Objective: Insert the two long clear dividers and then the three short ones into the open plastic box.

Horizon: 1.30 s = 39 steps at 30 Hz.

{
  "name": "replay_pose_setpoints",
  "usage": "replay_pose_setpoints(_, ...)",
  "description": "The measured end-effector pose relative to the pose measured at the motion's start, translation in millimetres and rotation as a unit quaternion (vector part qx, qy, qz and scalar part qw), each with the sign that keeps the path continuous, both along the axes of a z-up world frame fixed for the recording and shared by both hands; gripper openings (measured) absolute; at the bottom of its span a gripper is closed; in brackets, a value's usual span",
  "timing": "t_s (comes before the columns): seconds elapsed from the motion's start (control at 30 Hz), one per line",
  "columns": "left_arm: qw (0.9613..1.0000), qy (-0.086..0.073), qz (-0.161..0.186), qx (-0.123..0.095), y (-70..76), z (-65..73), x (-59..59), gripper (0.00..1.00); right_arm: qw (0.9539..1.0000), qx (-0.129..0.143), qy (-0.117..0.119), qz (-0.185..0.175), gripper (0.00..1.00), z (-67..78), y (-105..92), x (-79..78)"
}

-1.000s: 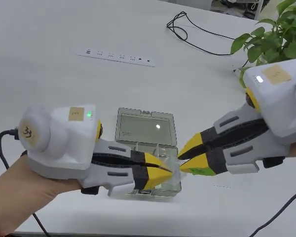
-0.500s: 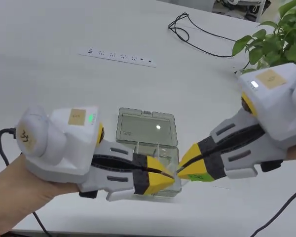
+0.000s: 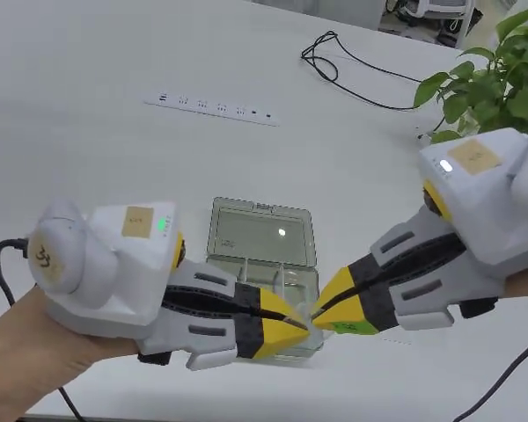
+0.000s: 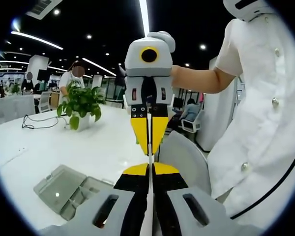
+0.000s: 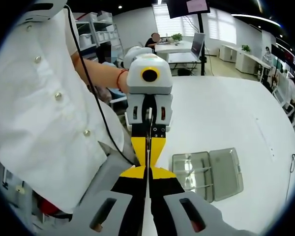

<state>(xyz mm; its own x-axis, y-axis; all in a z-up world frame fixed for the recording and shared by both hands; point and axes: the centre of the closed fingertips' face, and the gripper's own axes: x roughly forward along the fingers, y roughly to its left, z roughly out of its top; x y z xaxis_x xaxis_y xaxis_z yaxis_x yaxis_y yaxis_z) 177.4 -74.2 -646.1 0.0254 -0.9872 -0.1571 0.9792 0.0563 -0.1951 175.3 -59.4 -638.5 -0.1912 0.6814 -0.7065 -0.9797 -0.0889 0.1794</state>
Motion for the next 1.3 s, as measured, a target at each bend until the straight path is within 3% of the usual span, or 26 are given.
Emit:
replay_pose_setpoints(0.23, 1.0000, 0.006, 0.007, 0.002, 3.3, -3.7, 0.4, 0.01, 1.0000, -0.002, -0.004, 0.000, 0.02, 0.9, 2.8, 0.7)
replay_pose_setpoints(0.4, 0.9994, 0.022, 0.025, 0.003, 6.7, -7.0, 3.6, 0.09, 1.0000, -0.002, -0.007, -0.002, 0.02, 0.6, 2.2, 3.2)
replay_pose_setpoints(0.5, 0.9992, 0.021, 0.033, 0.007, 8.9, -9.8, 5.3, 0.15, 1.0000, -0.001, -0.009, -0.003, 0.02, 0.8, 3.1, 4.7)
replay_pose_setpoints(0.77, 0.9981, 0.020, 0.052, 0.024, 19.1, -19.7, 7.1, 0.19, 0.9998, 0.001, -0.017, -0.010, 0.02, 2.4, 5.5, 12.1)
replay_pose_setpoints(1.03, 0.9956, 0.027, 0.081, 0.039, 33.6, -31.0, 13.0, 0.34, 0.9995, 0.005, -0.025, -0.021, 0.02, 2.4, 11.0, 22.1)
replay_pose_setpoints(1.13, 0.9946, 0.022, 0.091, 0.044, 41.0, -34.8, 15.9, 0.39, 0.9992, 0.006, -0.029, -0.027, 0.02, 1.6, 14.0, 27.5)
replay_pose_setpoints(1.3, 0.9921, 0.032, 0.112, 0.047, 51.6, -41.0, 22.7, 0.50, 0.9985, 0.008, -0.037, -0.038, 0.02, -2.8, 17.8, 41.2)
